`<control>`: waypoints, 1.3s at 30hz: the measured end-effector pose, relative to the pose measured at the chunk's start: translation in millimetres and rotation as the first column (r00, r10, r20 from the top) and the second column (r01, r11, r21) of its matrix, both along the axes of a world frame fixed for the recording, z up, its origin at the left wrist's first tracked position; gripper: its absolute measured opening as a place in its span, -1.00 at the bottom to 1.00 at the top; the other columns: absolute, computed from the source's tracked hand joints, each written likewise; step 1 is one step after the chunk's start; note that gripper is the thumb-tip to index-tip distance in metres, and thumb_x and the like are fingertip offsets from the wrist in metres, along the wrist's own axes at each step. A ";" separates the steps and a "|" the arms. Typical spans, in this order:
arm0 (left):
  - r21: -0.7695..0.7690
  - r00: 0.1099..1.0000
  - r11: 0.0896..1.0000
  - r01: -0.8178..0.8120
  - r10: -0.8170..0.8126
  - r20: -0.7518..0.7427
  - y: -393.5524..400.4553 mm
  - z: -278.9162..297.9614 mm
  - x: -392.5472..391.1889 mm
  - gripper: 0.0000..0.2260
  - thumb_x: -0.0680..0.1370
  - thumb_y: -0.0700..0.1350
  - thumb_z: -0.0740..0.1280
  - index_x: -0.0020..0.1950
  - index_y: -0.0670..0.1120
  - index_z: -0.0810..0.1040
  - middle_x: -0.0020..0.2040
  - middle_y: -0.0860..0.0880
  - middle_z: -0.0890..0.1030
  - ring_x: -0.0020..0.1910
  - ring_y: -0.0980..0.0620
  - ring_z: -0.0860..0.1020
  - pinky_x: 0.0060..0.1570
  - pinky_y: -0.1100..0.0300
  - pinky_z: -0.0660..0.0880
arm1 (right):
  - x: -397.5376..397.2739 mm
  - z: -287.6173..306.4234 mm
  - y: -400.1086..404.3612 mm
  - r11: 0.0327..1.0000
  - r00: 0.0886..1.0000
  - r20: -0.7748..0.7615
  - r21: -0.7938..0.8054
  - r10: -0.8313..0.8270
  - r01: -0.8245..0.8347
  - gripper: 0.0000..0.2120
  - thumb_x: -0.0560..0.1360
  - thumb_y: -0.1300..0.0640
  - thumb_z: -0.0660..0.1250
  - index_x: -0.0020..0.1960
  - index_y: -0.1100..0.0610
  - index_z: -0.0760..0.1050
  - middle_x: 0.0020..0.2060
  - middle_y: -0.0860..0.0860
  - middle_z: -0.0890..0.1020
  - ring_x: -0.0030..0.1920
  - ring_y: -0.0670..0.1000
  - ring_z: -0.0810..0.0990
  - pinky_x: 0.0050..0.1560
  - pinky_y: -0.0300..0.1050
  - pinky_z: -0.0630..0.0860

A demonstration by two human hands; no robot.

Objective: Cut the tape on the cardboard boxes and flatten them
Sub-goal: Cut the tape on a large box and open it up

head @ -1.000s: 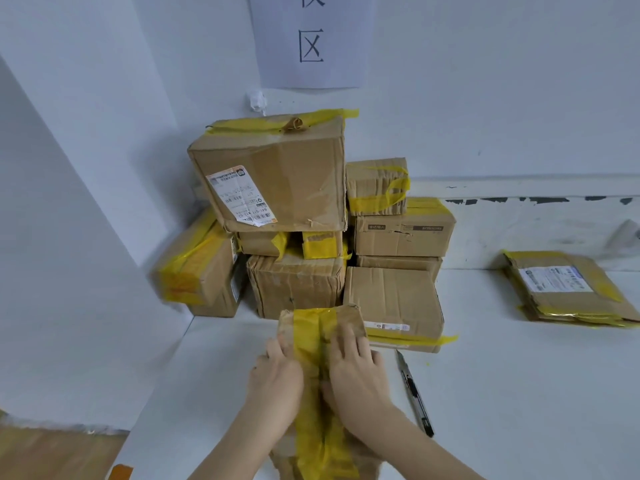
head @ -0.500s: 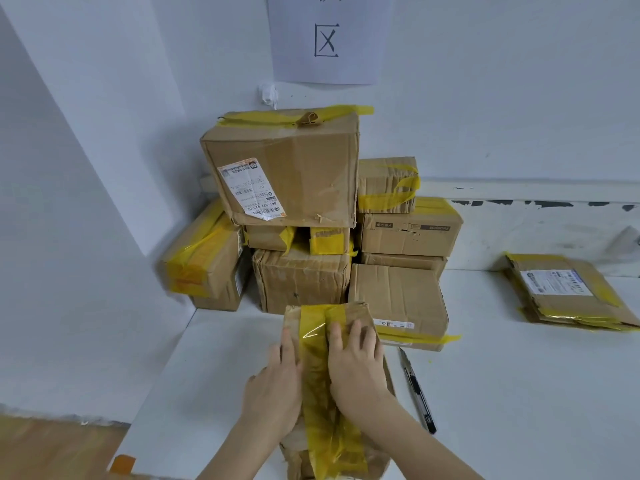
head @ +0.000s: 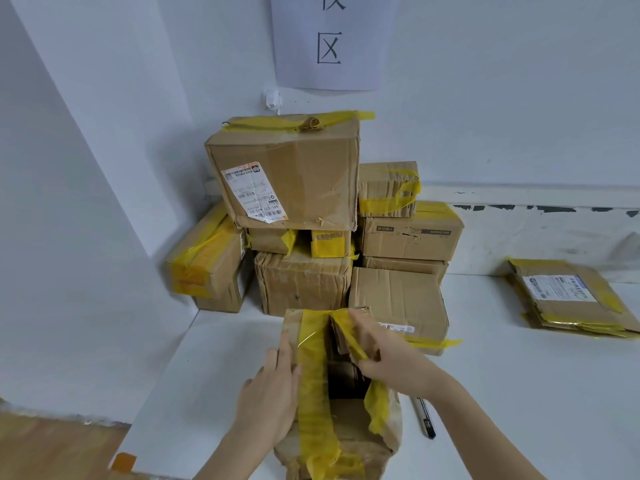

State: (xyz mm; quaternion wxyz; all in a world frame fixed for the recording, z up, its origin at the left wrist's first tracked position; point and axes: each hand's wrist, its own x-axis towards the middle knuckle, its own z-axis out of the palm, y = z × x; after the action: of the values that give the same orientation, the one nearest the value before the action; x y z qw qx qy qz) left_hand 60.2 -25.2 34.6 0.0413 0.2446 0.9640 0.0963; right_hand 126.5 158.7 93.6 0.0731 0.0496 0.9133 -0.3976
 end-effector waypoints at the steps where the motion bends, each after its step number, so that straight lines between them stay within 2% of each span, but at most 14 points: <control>1: -0.004 1.000 1.000 0.005 -0.005 -0.003 -0.1 0.4 -0.6 -0.47 0.64 0.11 -0.13 0.53 -0.02 -0.27 0.39 0.01 0.25 0.18 0.04 0.48 0.04 0.18 0.44 | -0.6 0.9 2.8 1.000 1.000 0.005 0.013 0.005 -0.005 -0.29 0.47 0.33 0.26 0.52 0.03 0.05 -0.20 -0.29 0.28 -0.30 -0.42 0.42 -0.26 -0.48 0.36; 6: -0.170 0.997 0.983 -0.065 0.072 0.038 9.3 11.3 -4.7 -0.23 0.51 0.37 -0.01 0.53 -0.04 -0.19 0.38 -0.04 0.26 0.32 -0.04 0.31 0.13 0.05 0.35 | -4.7 -0.5 3.3 0.999 0.999 0.003 0.038 0.033 -0.033 -0.33 0.47 0.31 0.27 0.51 0.05 0.13 -0.16 -0.34 0.28 -0.26 -0.44 0.38 -0.21 -0.55 0.33; 8: -0.220 0.991 0.972 -0.080 0.101 0.088 20.3 20.8 -5.7 -0.12 0.41 0.43 0.10 0.52 -0.07 -0.08 0.35 -0.09 0.25 0.31 -0.08 0.27 0.14 0.00 0.33 | -5.7 0.3 0.8 0.997 0.999 0.011 0.056 0.054 -0.054 -0.31 0.46 0.30 0.27 0.52 0.05 0.11 0.02 -0.28 0.38 -0.09 -0.34 0.35 -0.09 -0.52 0.29; 11: -0.294 0.977 0.950 -0.104 0.152 0.147 40.0 33.9 -3.7 -0.02 0.31 0.46 0.24 0.51 -0.11 0.01 0.35 -0.13 0.26 0.31 -0.15 0.30 0.18 -0.10 0.37 | -7.4 -1.6 -2.4 0.995 0.998 -0.004 0.078 0.061 -0.060 -0.30 0.45 0.29 0.27 0.53 0.04 0.09 0.37 -0.01 0.30 0.32 0.05 0.31 0.21 -0.21 0.30; 15: -0.478 0.964 0.874 -0.083 0.192 0.183 56.2 44.3 0.5 -0.01 0.38 0.36 0.30 0.53 -0.19 -0.06 0.45 -0.20 0.12 0.36 -0.21 0.29 0.21 -0.18 0.42 | -9.4 -5.9 -4.1 0.990 0.997 0.007 0.120 0.075 -0.075 -0.31 0.47 0.26 0.27 0.53 0.03 0.09 0.41 0.00 0.24 0.40 0.12 0.21 0.28 -0.08 0.29; 18: -0.424 0.949 0.897 -0.124 0.232 0.212 56.2 43.1 -0.4 0.00 0.45 0.26 0.29 0.49 -0.29 -0.27 0.47 -0.25 0.13 0.38 -0.19 0.28 0.25 -0.09 0.41 | -10.9 -8.7 -3.9 0.987 0.997 0.008 0.140 0.083 -0.083 -0.33 0.47 0.26 0.26 0.52 0.03 0.11 0.36 0.03 0.28 0.37 0.16 0.23 0.23 -0.04 0.32; 22: -0.229 0.953 0.970 -0.078 0.140 0.267 43.8 39.4 -4.7 -0.12 0.50 0.19 0.19 0.50 -0.30 -0.22 0.50 -0.25 0.10 0.43 -0.17 0.21 0.28 0.07 0.34 | -12.4 -10.4 -0.3 0.988 0.995 0.005 0.118 0.095 -0.095 -0.36 0.48 0.26 0.26 0.51 0.03 0.15 0.34 0.05 0.31 0.37 0.16 0.23 0.22 -0.05 0.32; 26: -0.241 0.947 0.970 -0.011 0.088 0.309 33.5 41.9 -8.3 -0.14 0.50 0.23 0.16 0.52 -0.19 -0.25 0.53 -0.27 -0.07 0.50 -0.21 0.06 0.36 -0.02 0.24 | -13.6 -8.4 3.7 0.987 0.992 0.020 0.094 0.126 -0.127 -0.38 0.49 0.25 0.25 0.50 0.02 0.16 0.30 0.04 0.34 0.34 0.15 0.25 0.12 -0.07 0.34; 29: -0.211 0.991 0.969 0.126 -0.111 0.081 27.0 37.6 -2.7 -0.19 0.49 0.23 0.14 0.54 -0.07 -0.24 0.51 -0.13 -0.36 0.51 -0.17 -0.22 0.41 -0.23 -0.04 | -16.3 2.3 12.2 0.979 0.979 0.059 0.049 0.194 -0.197 -0.37 0.48 0.27 0.28 0.50 0.06 0.15 0.07 -0.06 0.41 0.06 -0.03 0.36 -0.04 -0.20 0.34; 31: -0.152 0.907 0.931 0.333 -0.360 -0.219 24.8 35.8 2.4 -0.26 0.43 0.13 0.21 0.53 -0.11 0.08 0.55 -0.15 -0.10 0.52 -0.16 0.02 0.37 -0.23 0.07 | -18.5 7.7 17.2 0.972 0.969 0.077 0.006 0.234 -0.235 -0.43 0.45 0.33 0.30 0.41 0.15 0.22 -0.05 0.01 0.44 -0.10 -0.04 0.38 -0.13 -0.14 0.41; 33: -0.063 0.797 0.868 0.492 -0.478 -0.370 26.9 35.8 4.6 -0.43 0.31 0.08 0.25 0.28 -0.09 0.43 0.37 -0.17 0.40 0.34 -0.18 0.39 0.27 -0.19 0.30 | -19.9 10.7 19.3 0.966 0.962 0.087 -0.039 0.258 -0.256 -0.39 0.42 0.36 0.32 0.41 0.17 0.20 0.05 0.15 0.48 -0.05 0.04 0.46 0.00 0.00 0.49; 34: -0.020 0.771 0.840 0.543 -0.508 -0.384 28.5 36.7 5.4 -0.57 0.29 0.05 0.24 0.12 -0.06 0.44 0.20 -0.13 0.49 0.20 -0.13 0.45 0.21 -0.13 0.41 | -21.2 11.0 20.0 0.961 0.958 0.088 -0.064 0.275 -0.270 -0.33 0.41 0.38 0.32 0.44 0.16 0.16 0.12 0.15 0.48 0.02 0.07 0.47 0.08 0.03 0.49; 36: 0.028 0.730 0.787 0.616 -0.556 -0.398 31.8 37.0 4.7 -0.76 0.30 0.01 0.23 -0.10 -0.05 0.42 -0.01 -0.06 0.48 -0.01 -0.05 0.42 0.04 0.05 0.46 | -25.0 11.0 23.0 0.946 0.945 0.079 -0.095 0.317 -0.309 -0.25 0.39 0.42 0.31 0.49 0.14 0.10 0.20 0.10 0.46 0.10 0.06 0.47 0.16 0.04 0.46; 39: 0.023 0.648 0.693 0.721 -0.662 -0.375 31.2 31.6 -2.4 -0.85 0.35 0.01 0.26 -0.22 -0.04 0.52 0.11 -0.05 0.41 0.10 -0.06 0.40 0.14 0.11 0.28 | -28.5 8.7 33.7 0.930 0.926 0.096 -0.094 0.365 -0.357 -0.18 0.40 0.41 0.33 0.53 0.14 0.01 0.37 0.06 0.37 0.29 0.02 0.38 0.32 -0.03 0.38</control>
State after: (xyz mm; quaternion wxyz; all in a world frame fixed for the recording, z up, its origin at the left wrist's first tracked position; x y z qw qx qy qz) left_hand 57.8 6.0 66.2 -0.1120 0.6100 0.7765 0.1116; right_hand 98.0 192.4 102.3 0.1975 -0.0999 0.8858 -0.4077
